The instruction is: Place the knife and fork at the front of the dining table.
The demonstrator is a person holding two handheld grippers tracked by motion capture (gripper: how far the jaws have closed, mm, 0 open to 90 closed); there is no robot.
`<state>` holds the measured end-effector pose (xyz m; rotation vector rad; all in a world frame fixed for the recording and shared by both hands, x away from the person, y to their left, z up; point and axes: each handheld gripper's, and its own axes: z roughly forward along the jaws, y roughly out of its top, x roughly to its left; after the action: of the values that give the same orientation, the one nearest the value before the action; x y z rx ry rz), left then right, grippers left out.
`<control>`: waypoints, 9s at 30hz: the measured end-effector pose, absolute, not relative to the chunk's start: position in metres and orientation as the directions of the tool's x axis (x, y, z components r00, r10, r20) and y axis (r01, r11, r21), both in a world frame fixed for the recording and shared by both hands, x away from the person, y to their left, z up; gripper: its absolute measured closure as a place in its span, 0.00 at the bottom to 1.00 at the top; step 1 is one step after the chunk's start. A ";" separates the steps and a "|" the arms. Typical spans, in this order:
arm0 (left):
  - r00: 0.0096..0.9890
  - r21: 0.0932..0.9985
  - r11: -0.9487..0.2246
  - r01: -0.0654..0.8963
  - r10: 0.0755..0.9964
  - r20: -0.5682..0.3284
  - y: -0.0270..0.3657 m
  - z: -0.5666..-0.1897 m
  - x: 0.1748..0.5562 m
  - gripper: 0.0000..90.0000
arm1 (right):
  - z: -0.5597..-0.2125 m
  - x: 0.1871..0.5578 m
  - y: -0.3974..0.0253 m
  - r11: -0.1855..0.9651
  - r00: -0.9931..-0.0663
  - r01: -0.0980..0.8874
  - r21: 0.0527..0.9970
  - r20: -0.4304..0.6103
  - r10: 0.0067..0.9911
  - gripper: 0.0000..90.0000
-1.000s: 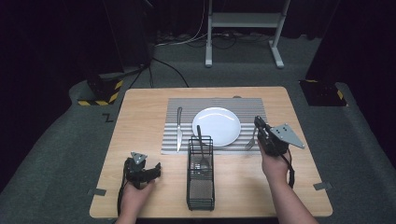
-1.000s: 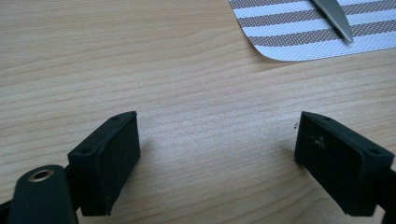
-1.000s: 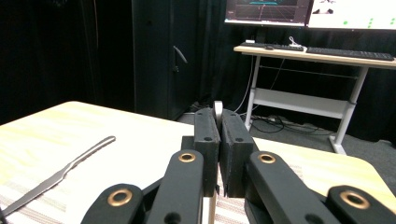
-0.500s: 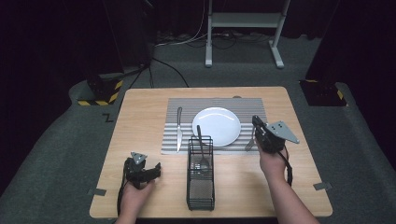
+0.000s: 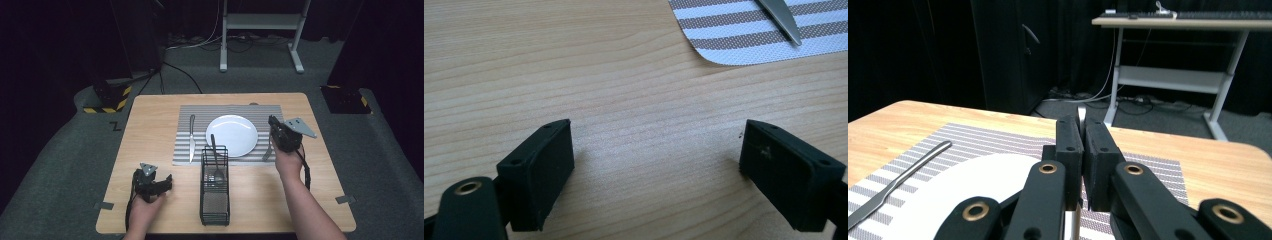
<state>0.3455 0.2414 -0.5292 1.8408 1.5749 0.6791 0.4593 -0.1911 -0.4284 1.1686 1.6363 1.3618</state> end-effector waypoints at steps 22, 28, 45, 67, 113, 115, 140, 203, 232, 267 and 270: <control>0.162 0.734 -0.105 0.671 0.987 -0.007 0.241 -0.529 0.345 0.16 | -0.449 0.523 -0.189 0.008 -0.286 0.323 0.946 0.089 0.954 0.95; 0.162 0.734 -0.105 0.671 0.987 -0.007 0.241 -0.529 0.345 0.16 | -0.460 0.539 -0.186 -0.005 -0.263 0.363 0.932 0.108 0.959 0.95; 0.161 0.735 -0.105 0.670 0.987 -0.007 0.241 -0.529 0.344 0.17 | -0.478 0.566 -0.176 0.008 -0.228 0.441 0.897 0.104 0.968 0.95; 0.160 0.736 -0.104 0.669 0.987 -0.007 0.241 -0.529 0.344 0.17 | -0.488 0.573 -0.179 -0.017 -0.197 0.479 0.878 0.126 0.972 0.94; 0.163 0.736 -0.108 0.668 0.987 -0.004 0.241 -0.529 0.344 0.17 | -0.503 0.482 -0.235 0.196 -0.249 0.543 0.816 -0.066 0.966 0.94; 0.163 0.736 -0.108 0.668 0.987 -0.004 0.241 -0.529 0.344 0.17 | -0.508 0.473 -0.239 0.187 -0.248 0.546 0.817 -0.055 0.967 0.94; 0.163 0.736 -0.108 0.668 0.987 -0.004 0.241 -0.529 0.344 0.17 | -0.516 0.439 -0.217 0.215 -0.298 0.544 0.811 -0.053 0.953 0.90; 0.170 0.736 -0.111 0.668 0.985 -0.005 0.242 -0.529 0.344 0.17 | -0.412 0.400 -0.055 0.153 -0.739 0.243 0.958 0.080 0.669 0.97; 0.170 0.735 -0.113 0.668 0.985 -0.003 0.241 -0.529 0.344 0.17 | -0.349 0.358 -0.079 -0.045 -0.754 0.039 0.998 0.059 0.654 0.98; 0.168 0.735 -0.113 0.668 0.986 -0.002 0.241 -0.529 0.344 0.17 | -0.343 0.374 -0.213 -0.034 -0.466 -0.016 0.999 0.023 0.885 0.98; 0.169 0.735 -0.113 0.668 0.986 -0.002 0.241 -0.529 0.344 0.17 | -0.352 0.380 -0.223 -0.012 -0.431 0.000 1.000 0.011 0.902 0.98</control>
<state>0.3435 0.2412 -0.5291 1.8509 1.5625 0.6832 0.3796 -0.2231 -0.3521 0.9710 1.5225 1.5399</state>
